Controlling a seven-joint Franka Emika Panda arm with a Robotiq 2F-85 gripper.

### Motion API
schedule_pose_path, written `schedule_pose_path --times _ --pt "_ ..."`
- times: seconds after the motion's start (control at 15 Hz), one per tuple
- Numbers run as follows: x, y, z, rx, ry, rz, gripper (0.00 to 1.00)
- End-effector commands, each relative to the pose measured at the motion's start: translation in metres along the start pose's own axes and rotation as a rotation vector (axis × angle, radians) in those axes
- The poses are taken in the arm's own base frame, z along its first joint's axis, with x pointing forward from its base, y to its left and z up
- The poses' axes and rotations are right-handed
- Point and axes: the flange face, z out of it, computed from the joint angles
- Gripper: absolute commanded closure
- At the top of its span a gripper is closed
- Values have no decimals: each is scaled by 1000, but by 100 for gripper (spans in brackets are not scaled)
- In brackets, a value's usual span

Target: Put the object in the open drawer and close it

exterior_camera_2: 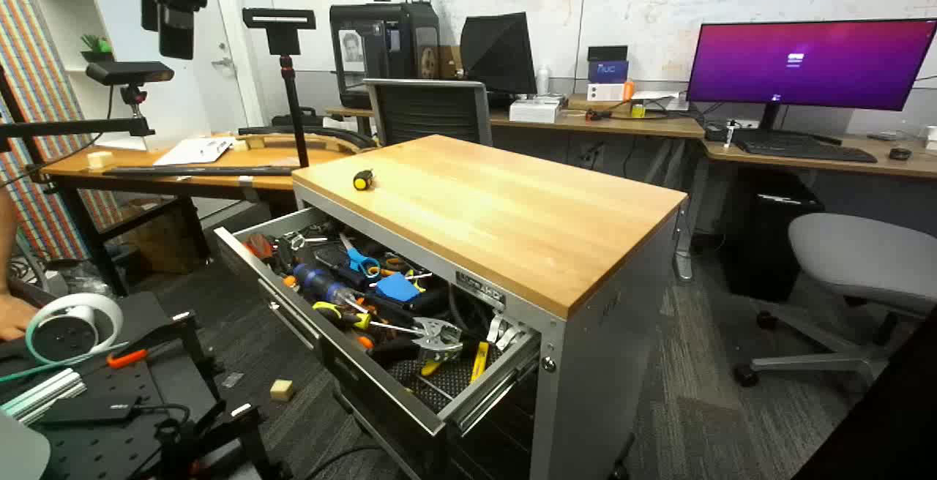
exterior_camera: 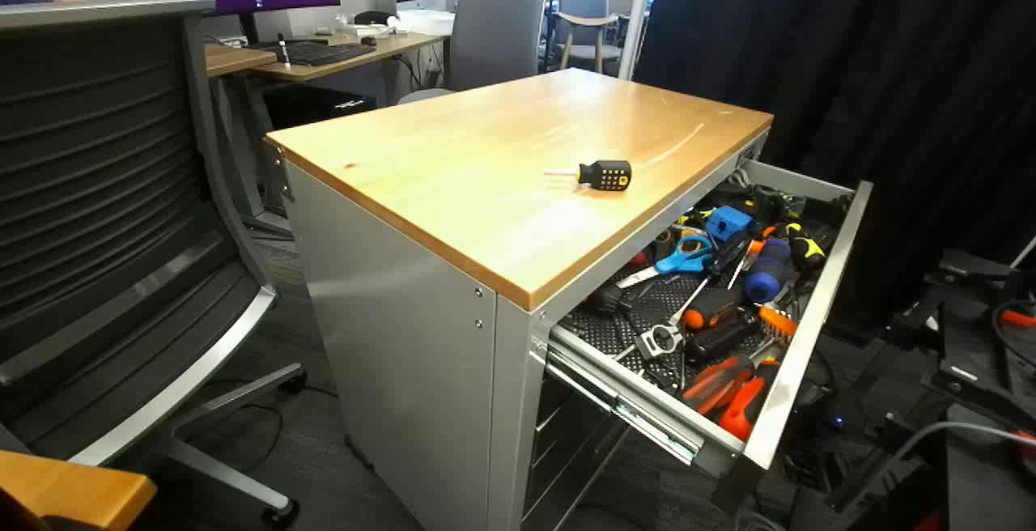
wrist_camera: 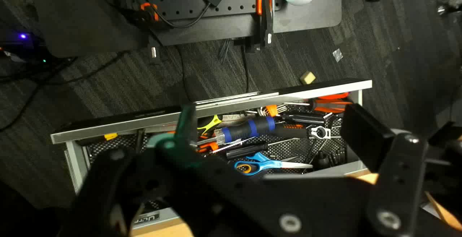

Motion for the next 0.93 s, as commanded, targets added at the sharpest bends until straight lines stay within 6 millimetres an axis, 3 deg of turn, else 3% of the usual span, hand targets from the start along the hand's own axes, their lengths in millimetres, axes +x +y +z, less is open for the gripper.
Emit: schedule_pose_path --times 0.0,0.4,0.53,0.67,0.87 --pt "0 0 -2 0 3 0 0" --pt "-1 0 -7 -1 14 -1 0" --pt "28 -6 2 22 9 13 0" --pt "72 -28 16 12 7 -10 0" --pt "122 -67 45 -38 -34 -91 0"
